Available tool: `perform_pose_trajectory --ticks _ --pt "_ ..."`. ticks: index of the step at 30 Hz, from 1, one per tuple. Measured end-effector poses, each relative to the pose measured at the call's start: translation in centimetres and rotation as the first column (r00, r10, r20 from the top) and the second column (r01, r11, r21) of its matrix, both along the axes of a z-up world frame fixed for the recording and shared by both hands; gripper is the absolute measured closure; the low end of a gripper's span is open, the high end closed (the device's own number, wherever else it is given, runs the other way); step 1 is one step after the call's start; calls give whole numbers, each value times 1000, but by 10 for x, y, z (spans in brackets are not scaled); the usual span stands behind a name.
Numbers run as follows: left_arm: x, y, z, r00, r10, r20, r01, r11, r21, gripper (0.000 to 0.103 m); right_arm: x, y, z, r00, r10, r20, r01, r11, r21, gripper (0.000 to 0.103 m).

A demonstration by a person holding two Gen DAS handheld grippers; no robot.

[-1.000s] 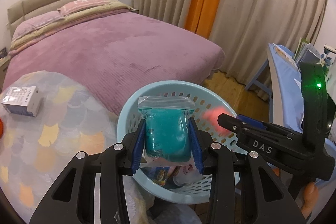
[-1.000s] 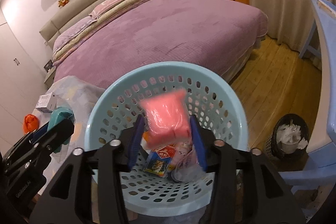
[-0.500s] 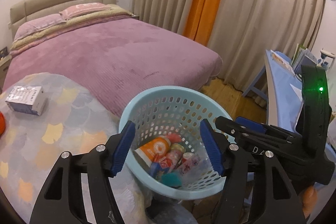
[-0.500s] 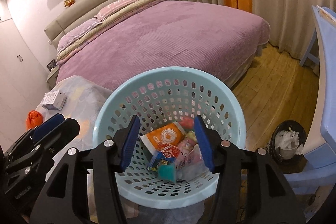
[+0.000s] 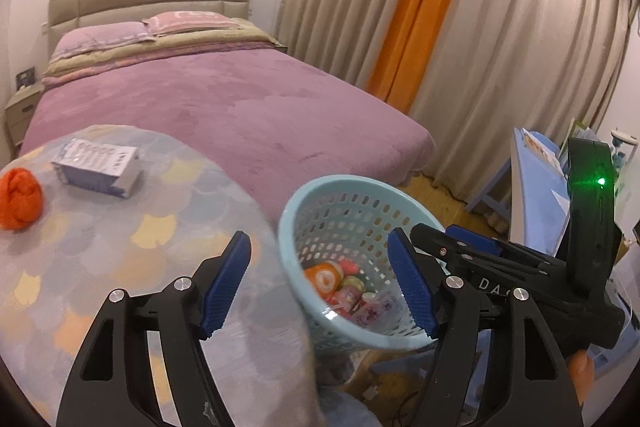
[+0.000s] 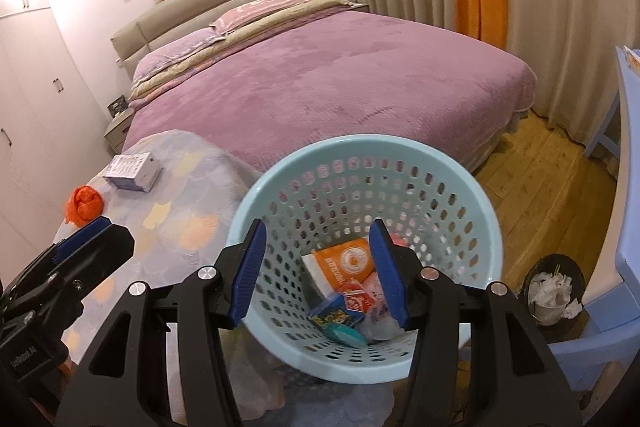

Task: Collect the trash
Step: 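Grasp the orange plastic bag with the left tool while the right tool grasps the white carton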

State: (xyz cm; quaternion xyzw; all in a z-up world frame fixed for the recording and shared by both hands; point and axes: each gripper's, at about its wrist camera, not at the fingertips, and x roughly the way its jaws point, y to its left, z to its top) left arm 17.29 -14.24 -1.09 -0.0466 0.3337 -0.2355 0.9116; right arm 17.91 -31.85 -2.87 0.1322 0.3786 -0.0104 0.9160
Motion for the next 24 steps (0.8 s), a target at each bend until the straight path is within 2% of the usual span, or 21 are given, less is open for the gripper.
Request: perform_pose_trajectory --ticks 5,8,10,15,18,24 --pt "-2 35 -4 998 59 -9 -59 998 -14 30 5 26 2 998 64 9 -64 998 20 53" --pt "1 65 -6 993 115 -20 -116 993 -21 29 9 45 5 995 92 21 -93 996 17 45" --pt "5 83 -6 988 153 -27 -153 988 -19 28 14 62 9 991 125 38 -125 992 14 44" --pt "17 142 -3 959 277 -51 -279 960 -36 24 33 112 16 974 219 58 -218 976 -23 43" --pt "28 183 -2 922 381 -73 -384 923 -26 24 47 143 23 958 275 82 -267 959 -93 43" --pt "61 257 1 824 549 -142 -563 821 -93 23 81 189 31 919 386 78 -365 909 -199 43"
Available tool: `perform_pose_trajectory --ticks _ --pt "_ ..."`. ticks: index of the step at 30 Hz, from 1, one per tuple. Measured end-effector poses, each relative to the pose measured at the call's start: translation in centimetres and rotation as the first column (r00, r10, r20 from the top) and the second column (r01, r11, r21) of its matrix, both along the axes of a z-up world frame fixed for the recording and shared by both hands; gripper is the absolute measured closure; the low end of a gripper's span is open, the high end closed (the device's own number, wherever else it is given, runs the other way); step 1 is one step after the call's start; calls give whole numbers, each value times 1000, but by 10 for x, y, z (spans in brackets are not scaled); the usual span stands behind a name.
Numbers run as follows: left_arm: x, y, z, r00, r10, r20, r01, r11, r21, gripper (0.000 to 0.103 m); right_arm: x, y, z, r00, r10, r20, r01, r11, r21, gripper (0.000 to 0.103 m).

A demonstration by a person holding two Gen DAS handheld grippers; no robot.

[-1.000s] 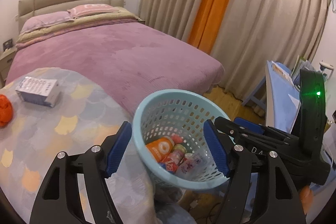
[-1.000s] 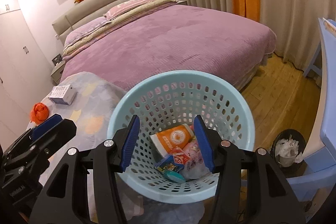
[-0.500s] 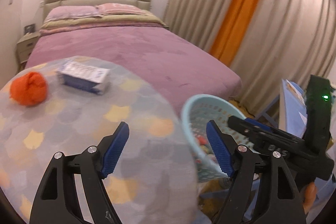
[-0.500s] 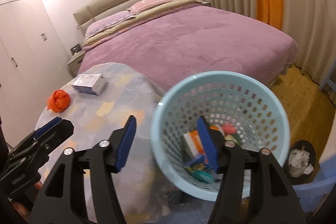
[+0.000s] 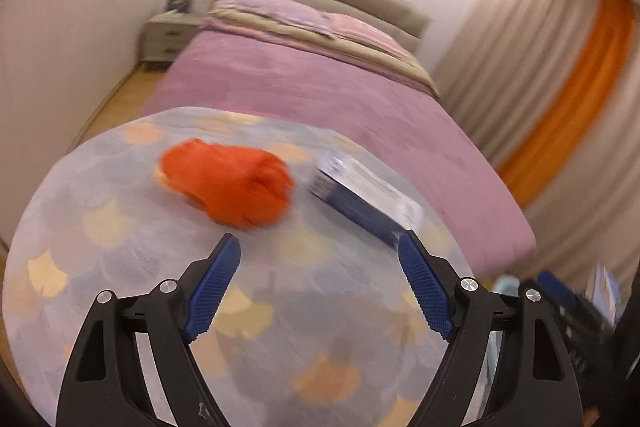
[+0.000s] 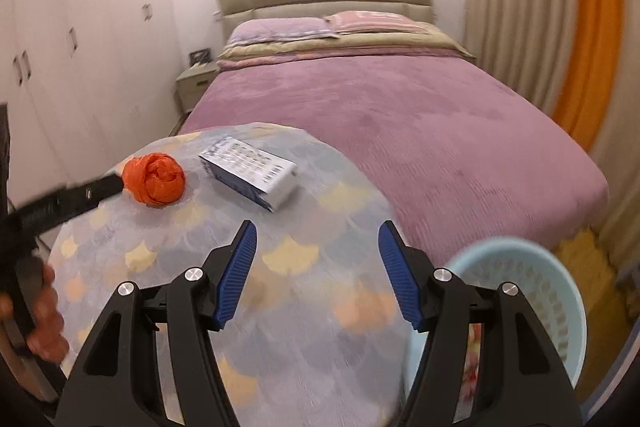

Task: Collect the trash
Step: 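Grasp the orange plastic bag with the left tool while the right tool grasps the white carton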

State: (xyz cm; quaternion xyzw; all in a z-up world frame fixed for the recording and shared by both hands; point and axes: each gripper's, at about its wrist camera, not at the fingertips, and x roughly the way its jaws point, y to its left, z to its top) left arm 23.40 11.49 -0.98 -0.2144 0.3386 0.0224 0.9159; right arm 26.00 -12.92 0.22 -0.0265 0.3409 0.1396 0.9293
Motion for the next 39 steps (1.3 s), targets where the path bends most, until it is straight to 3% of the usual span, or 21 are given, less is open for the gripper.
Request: perform_pose_trajectory --ticks 5,11,19,27,33,39 --pt "28 35 -9 993 109 -42 -111 992 -59 20 41 41 -1 994 103 25 -100 990 -95 43" --pt "64 68 -37 973 193 -125 -213 961 -176 20 91 80 -16 982 191 1 -189 969 -159 38" --pt "89 75 -57 966 208 -156 -232 960 -157 20 142 99 -43 965 238 -109 -249 964 -92 38" --pt "101 73 -58 971 183 -152 -204 969 -137 21 162 108 -59 941 282 -188 -294 955 -39 38" --pt "105 59 -59 977 143 -160 -164 978 -129 30 163 117 -62 930 307 -201 -320 947 -38 38" --pt "104 53 -56 980 111 -163 -127 988 -90 54 156 112 -62 897 359 -257 -369 929 10 31"
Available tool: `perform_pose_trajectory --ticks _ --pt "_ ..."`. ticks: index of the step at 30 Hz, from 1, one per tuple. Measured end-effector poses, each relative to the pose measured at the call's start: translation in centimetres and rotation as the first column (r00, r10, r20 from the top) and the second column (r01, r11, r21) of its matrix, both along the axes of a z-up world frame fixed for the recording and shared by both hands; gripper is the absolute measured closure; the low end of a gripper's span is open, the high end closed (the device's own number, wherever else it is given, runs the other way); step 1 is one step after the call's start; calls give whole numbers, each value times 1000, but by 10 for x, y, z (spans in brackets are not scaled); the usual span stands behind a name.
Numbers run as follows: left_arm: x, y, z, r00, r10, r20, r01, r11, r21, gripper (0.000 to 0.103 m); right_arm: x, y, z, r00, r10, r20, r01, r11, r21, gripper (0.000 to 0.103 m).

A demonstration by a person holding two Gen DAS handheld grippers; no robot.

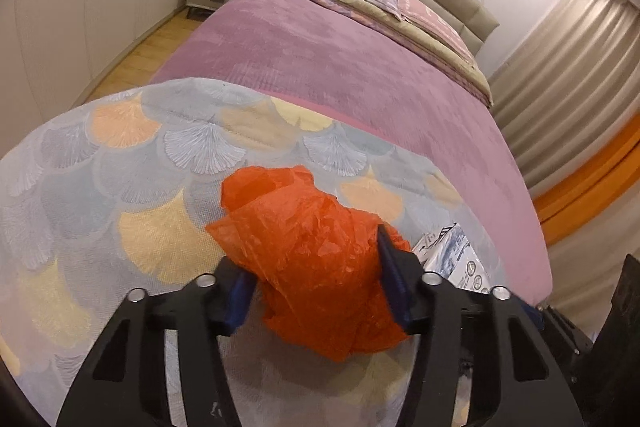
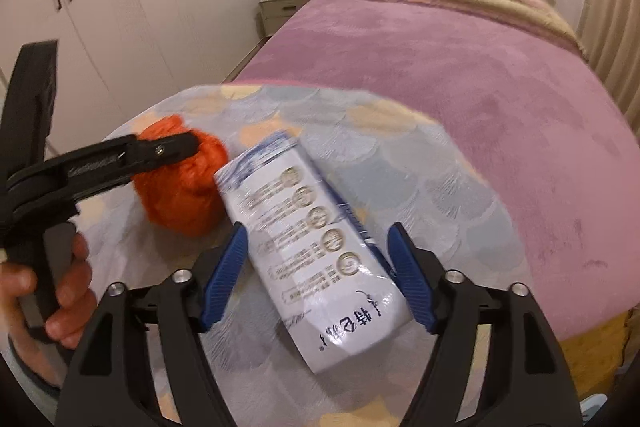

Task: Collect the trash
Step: 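Grasp the orange plastic bag with the left tool while the right tool grasps the white carton, then carry orange bag and white carton over the blue basket and open both tools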

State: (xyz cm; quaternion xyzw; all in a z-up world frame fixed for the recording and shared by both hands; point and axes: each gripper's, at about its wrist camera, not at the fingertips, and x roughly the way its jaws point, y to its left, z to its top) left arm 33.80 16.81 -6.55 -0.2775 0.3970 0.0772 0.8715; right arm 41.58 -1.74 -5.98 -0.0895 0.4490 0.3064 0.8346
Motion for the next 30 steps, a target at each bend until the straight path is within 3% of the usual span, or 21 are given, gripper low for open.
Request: perform_pose_trajectory --ticks 7,11,16,25,30 --pt "-18 -14 12 998 -56 10 56 996 69 64 -14 15 -11 1000 -17 19 18 997 -73 28" --pt "-39 -22 23 995 -97 32 92 988 125 64 -22 22 -14 999 -40 25 43 995 -90 45" --pt "-67 -31 40 986 -151 64 140 978 155 64 -39 17 -11 997 -68 32 70 994 -88 48" --pt "-116 -80 75 928 -341 149 305 927 219 64 -100 -31 26 980 -182 82 182 983 8 48" --pt "-137 -112 94 885 -420 201 370 897 242 64 -141 -80 55 946 -296 129 287 954 85 48"
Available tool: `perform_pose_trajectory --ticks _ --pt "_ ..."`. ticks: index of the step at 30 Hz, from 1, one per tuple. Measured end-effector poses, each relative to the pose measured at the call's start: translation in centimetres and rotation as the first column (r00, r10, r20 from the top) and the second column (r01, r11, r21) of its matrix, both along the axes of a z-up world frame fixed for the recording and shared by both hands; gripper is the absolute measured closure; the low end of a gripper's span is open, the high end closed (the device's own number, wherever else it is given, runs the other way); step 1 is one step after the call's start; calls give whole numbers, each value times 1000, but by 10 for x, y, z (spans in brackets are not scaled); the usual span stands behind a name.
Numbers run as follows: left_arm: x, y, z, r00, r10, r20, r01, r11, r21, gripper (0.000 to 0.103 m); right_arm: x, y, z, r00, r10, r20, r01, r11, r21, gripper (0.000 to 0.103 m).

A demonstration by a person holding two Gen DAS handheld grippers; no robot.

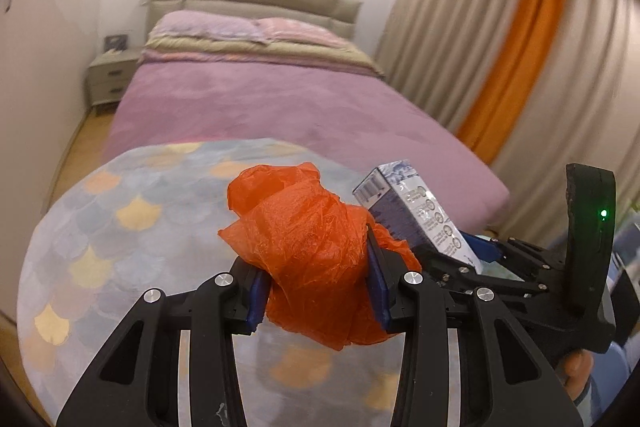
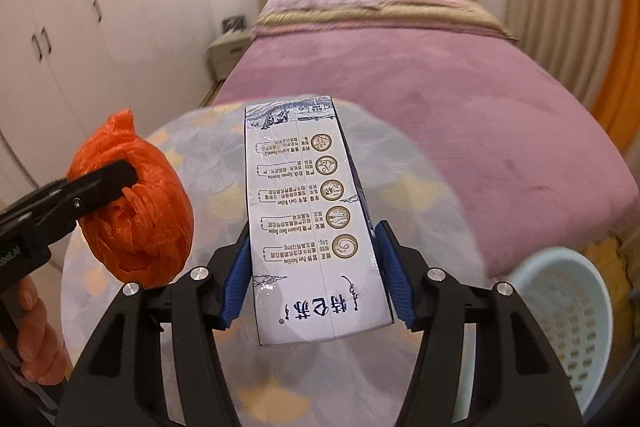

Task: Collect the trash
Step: 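Carry orange bag and white carton over the blue basket and open both tools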

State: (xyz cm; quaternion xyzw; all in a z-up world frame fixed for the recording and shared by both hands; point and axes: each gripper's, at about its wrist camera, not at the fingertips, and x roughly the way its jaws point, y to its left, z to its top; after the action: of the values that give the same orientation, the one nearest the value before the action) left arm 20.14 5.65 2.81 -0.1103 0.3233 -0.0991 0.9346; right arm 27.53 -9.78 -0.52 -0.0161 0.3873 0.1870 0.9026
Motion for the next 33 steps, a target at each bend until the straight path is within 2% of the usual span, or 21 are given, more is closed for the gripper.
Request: perform_pose_trajectory --ticks 7,16,29,33 --pt "-19 -59 10 990 -138 42 136 990 31 64 -41 -81 18 987 -160 11 158 981 109 48" --pt "-18 -135 6 957 -287 33 285 956 64 63 -78 -164 14 931 -364 9 361 926 110 48" --pt "1 -216 -19 909 -417 -30 417 905 85 63 -96 -255 -12 859 -506 -79 512 847 142 47" --pt "1 -229 -27 899 -435 -47 437 894 98 63 -91 -266 -19 850 -514 -113 526 838 145 46"
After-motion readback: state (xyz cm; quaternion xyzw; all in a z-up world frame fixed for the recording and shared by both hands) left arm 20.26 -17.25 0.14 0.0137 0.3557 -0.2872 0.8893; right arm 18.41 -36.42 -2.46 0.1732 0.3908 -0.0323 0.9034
